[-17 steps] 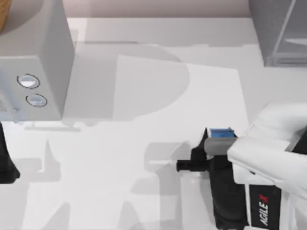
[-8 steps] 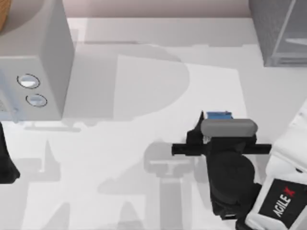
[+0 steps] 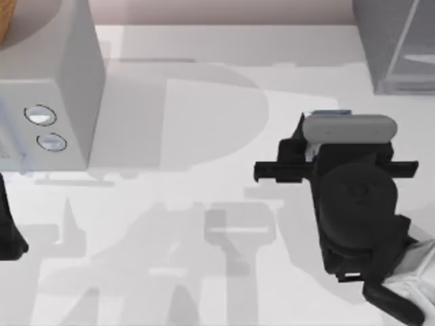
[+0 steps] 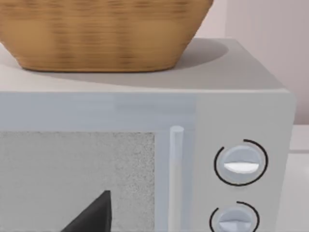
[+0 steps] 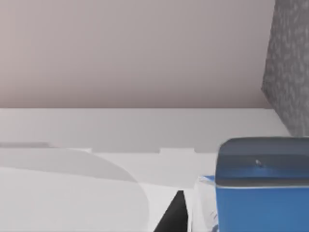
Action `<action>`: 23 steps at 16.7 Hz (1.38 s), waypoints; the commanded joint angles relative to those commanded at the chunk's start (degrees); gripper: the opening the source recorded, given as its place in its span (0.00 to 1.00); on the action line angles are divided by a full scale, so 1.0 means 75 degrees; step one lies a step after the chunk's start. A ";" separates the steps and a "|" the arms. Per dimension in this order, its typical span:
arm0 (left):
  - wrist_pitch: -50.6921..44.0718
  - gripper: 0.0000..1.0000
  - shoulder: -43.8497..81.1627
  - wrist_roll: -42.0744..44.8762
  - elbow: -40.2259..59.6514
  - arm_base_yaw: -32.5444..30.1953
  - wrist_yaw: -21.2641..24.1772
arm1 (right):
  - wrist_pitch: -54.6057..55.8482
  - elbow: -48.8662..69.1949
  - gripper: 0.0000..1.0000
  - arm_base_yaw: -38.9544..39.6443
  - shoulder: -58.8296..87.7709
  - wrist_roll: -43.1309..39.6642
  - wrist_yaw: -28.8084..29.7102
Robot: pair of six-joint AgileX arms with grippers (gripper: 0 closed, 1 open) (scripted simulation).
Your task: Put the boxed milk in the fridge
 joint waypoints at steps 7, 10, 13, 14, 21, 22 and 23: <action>0.0000 1.00 0.0000 0.0000 0.0000 0.0000 0.0000 | -0.0454 0.0014 0.00 -0.0004 -0.0430 0.0030 0.0009; 0.0000 1.00 0.0000 0.0000 0.0000 0.0000 0.0000 | -0.0608 -0.0107 0.00 -0.0008 -0.0654 -0.0024 -0.0225; 0.0000 1.00 0.0000 0.0000 0.0000 0.0000 0.0000 | -0.1302 -0.0512 0.00 -0.0436 -0.1434 -0.0175 -0.1088; 0.0000 1.00 0.0000 0.0000 0.0000 0.0000 0.0000 | -0.1618 -0.0683 0.00 -0.0702 -0.1821 -0.0227 -0.1472; 0.0000 1.00 0.0000 0.0000 0.0000 0.0000 0.0000 | -0.3714 -0.2000 0.00 -0.3258 -0.6605 -0.0498 -0.3008; 0.0000 1.00 0.0000 0.0000 0.0000 0.0000 0.0000 | -0.4053 -0.2172 0.00 -0.3697 -0.7505 -0.0532 -0.3236; 0.0000 1.00 0.0000 0.0000 0.0000 0.0000 0.0000 | -0.4415 -0.2351 0.00 -0.4112 -0.8357 -0.0570 -0.3529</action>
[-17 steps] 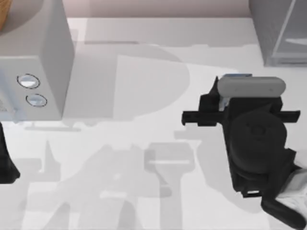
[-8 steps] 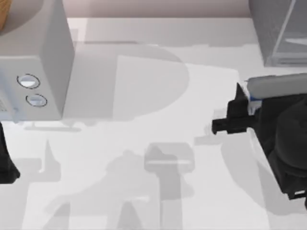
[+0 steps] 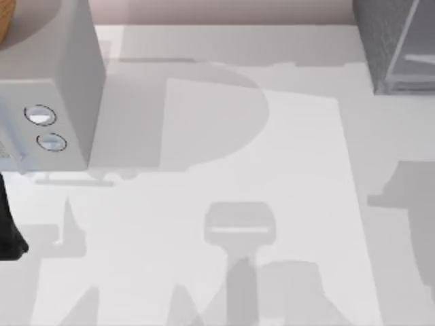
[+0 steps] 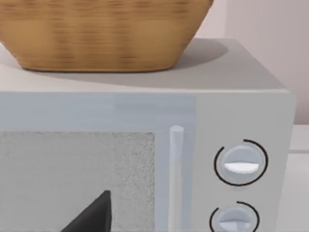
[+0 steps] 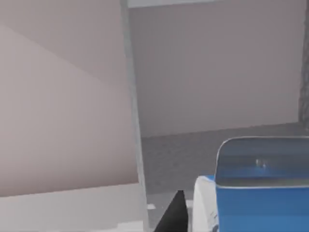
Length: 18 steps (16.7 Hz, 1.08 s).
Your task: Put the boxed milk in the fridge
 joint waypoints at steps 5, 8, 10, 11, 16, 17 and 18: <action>0.0000 1.00 0.0000 0.0000 0.0000 0.0000 0.0000 | -0.1925 -0.1066 0.00 -0.1827 -0.3156 -0.0288 -0.1980; 0.0000 1.00 0.0000 0.0000 0.0000 0.0000 0.0000 | -0.2676 -0.1635 0.00 -0.2377 -0.4123 -0.0440 -0.2893; 0.0000 1.00 0.0000 0.0000 0.0000 0.0000 0.0000 | -0.2849 -0.1793 0.00 -0.2427 -0.4366 -0.0491 -0.3129; 0.0000 1.00 0.0000 0.0000 0.0000 0.0000 0.0000 | -0.2852 -0.1796 0.00 -0.2427 -0.4371 -0.0492 -0.3134; 0.0000 1.00 0.0000 0.0000 0.0000 0.0000 0.0000 | -0.2777 -0.1731 0.00 -0.2417 -0.4262 -0.0474 -0.3137; 0.0000 1.00 0.0000 0.0000 0.0000 0.0000 0.0000 | -0.2652 -0.1626 0.00 -0.2433 -0.4106 -0.0477 -0.3171; 0.0000 1.00 0.0000 0.0000 0.0000 0.0000 0.0000 | -0.2469 -0.1473 0.00 -0.2461 -0.3869 -0.0482 -0.3217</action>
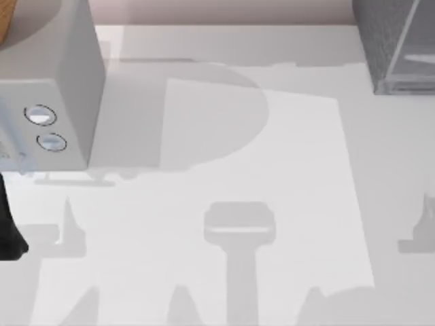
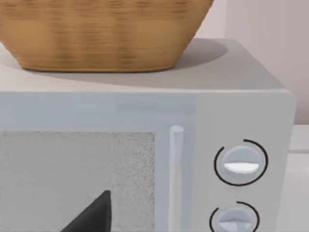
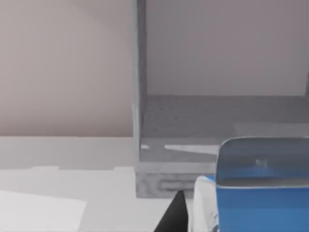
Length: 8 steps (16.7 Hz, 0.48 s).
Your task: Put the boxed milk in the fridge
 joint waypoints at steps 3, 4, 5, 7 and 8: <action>0.0000 1.00 0.0000 0.0000 0.0000 0.0000 0.0000 | 0.0836 0.0693 0.00 -0.0155 0.1191 -0.0022 -0.0190; 0.0000 1.00 0.0000 0.0000 0.0000 0.0000 0.0000 | 0.1190 0.0984 0.00 -0.0230 0.1737 -0.0031 -0.0264; 0.0000 1.00 0.0000 0.0000 0.0000 0.0000 0.0000 | 0.1572 0.1298 0.00 -0.0316 0.2347 -0.0039 -0.0341; 0.0000 1.00 0.0000 0.0000 0.0000 0.0000 0.0000 | 0.2398 0.1975 0.00 -0.0512 0.3729 -0.0052 -0.0503; 0.0000 1.00 0.0000 0.0000 0.0000 0.0000 0.0000 | 0.2833 0.2331 0.00 -0.0620 0.4488 -0.0056 -0.0587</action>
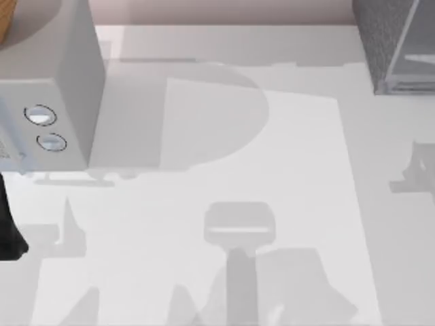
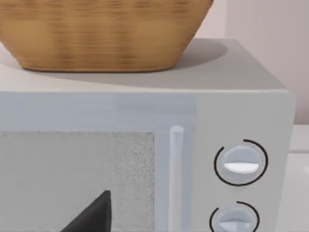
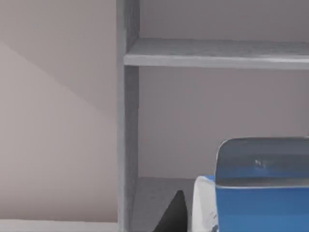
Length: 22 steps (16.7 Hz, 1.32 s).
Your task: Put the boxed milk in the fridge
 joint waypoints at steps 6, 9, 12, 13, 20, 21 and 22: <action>0.0000 1.00 0.0000 0.0000 0.0000 0.0000 0.0000 | 0.2651 0.2151 0.00 -0.0677 0.5010 0.0021 -0.0522; 0.0000 1.00 0.0000 0.0000 0.0000 0.0000 0.0000 | 0.3841 0.3111 0.00 -0.0978 0.7424 0.0058 -0.0775; 0.0000 1.00 0.0000 0.0000 0.0000 0.0000 0.0000 | 0.4831 0.3907 0.00 -0.1220 0.9456 0.0102 -0.0999; 0.0000 1.00 0.0000 0.0000 0.0000 0.0000 0.0000 | 0.5104 0.4126 0.00 -0.1284 1.0005 0.0116 -0.1064; 0.0000 1.00 0.0000 0.0000 0.0000 0.0000 0.0000 | 0.5952 0.4806 0.00 -0.1479 1.1616 0.0167 -0.1274; 0.0000 1.00 0.0000 0.0000 0.0000 0.0000 0.0000 | 0.5952 0.4806 0.00 -0.1479 1.1616 0.0167 -0.1274; 0.0000 1.00 0.0000 0.0000 0.0000 0.0000 0.0000 | 0.5952 0.4806 0.00 -0.1479 1.1616 0.0167 -0.1274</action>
